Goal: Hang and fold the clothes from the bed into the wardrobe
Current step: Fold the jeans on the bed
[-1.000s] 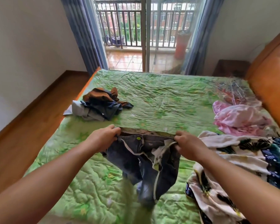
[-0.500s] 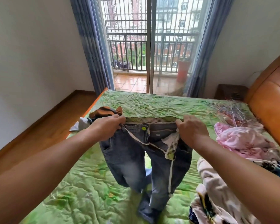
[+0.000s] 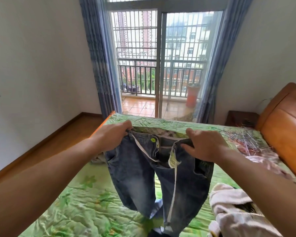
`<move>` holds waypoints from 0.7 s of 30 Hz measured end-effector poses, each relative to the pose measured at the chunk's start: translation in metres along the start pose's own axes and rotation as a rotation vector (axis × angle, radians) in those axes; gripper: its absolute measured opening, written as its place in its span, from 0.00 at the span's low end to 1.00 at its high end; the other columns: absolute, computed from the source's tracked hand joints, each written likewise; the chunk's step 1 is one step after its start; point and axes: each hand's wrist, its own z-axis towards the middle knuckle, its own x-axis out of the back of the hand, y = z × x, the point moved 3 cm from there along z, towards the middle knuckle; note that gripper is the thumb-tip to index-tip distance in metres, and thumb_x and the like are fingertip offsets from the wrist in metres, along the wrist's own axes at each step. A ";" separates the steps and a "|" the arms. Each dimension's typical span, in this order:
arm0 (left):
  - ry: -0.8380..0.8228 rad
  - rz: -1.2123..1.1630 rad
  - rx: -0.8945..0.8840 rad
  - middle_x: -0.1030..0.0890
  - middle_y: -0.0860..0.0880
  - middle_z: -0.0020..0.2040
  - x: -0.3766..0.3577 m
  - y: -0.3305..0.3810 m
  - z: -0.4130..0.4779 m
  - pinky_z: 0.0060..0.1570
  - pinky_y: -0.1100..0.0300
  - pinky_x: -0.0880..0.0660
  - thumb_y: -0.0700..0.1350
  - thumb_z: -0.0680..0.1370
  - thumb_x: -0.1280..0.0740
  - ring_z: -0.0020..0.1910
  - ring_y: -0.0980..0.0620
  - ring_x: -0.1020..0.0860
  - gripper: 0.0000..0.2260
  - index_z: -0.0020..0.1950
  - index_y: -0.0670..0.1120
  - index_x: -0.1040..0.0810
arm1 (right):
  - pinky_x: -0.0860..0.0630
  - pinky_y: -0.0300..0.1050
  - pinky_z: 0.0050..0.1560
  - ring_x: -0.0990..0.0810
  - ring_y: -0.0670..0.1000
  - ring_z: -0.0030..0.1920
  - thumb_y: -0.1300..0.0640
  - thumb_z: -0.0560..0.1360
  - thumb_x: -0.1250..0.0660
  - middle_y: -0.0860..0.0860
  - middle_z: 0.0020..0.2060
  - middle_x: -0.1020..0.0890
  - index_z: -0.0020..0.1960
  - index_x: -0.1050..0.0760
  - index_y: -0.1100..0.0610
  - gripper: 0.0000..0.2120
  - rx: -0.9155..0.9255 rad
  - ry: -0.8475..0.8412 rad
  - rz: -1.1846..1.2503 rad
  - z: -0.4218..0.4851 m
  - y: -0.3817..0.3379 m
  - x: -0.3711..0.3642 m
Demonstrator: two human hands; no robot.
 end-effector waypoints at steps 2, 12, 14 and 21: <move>0.037 -0.019 0.024 0.24 0.53 0.41 0.006 0.001 0.002 0.32 0.63 0.29 0.37 0.78 0.34 0.33 0.53 0.28 0.19 0.54 0.60 0.37 | 0.30 0.41 0.29 0.21 0.50 0.30 0.23 0.73 0.50 0.45 0.33 0.22 0.48 0.32 0.49 0.29 0.068 -0.003 -0.074 0.002 0.001 0.003; -0.149 -0.159 0.172 0.26 0.52 0.41 0.012 0.023 0.012 0.33 0.57 0.34 0.48 0.83 0.41 0.37 0.52 0.25 0.06 0.54 0.59 0.37 | 0.28 0.45 0.36 0.19 0.55 0.39 0.58 0.78 0.35 0.48 0.35 0.26 0.46 0.38 0.51 0.10 -0.200 -0.079 0.304 0.021 -0.002 0.011; -0.176 -0.202 0.186 0.27 0.53 0.41 0.013 0.026 0.015 0.32 0.57 0.35 0.48 0.83 0.41 0.37 0.54 0.26 0.06 0.55 0.58 0.36 | 0.21 0.50 0.38 0.21 0.54 0.39 0.66 0.75 0.40 0.49 0.40 0.25 0.49 0.41 0.48 0.15 -0.161 -0.198 0.346 0.025 -0.007 0.012; -0.218 -0.267 0.161 0.25 0.49 0.45 0.020 0.041 0.010 0.30 0.54 0.28 0.46 0.83 0.40 0.36 0.49 0.25 0.11 0.55 0.62 0.37 | 0.20 0.52 0.47 0.22 0.54 0.50 0.65 0.76 0.45 0.50 0.54 0.24 0.64 0.25 0.46 0.23 -0.054 -0.590 0.169 0.021 -0.017 0.002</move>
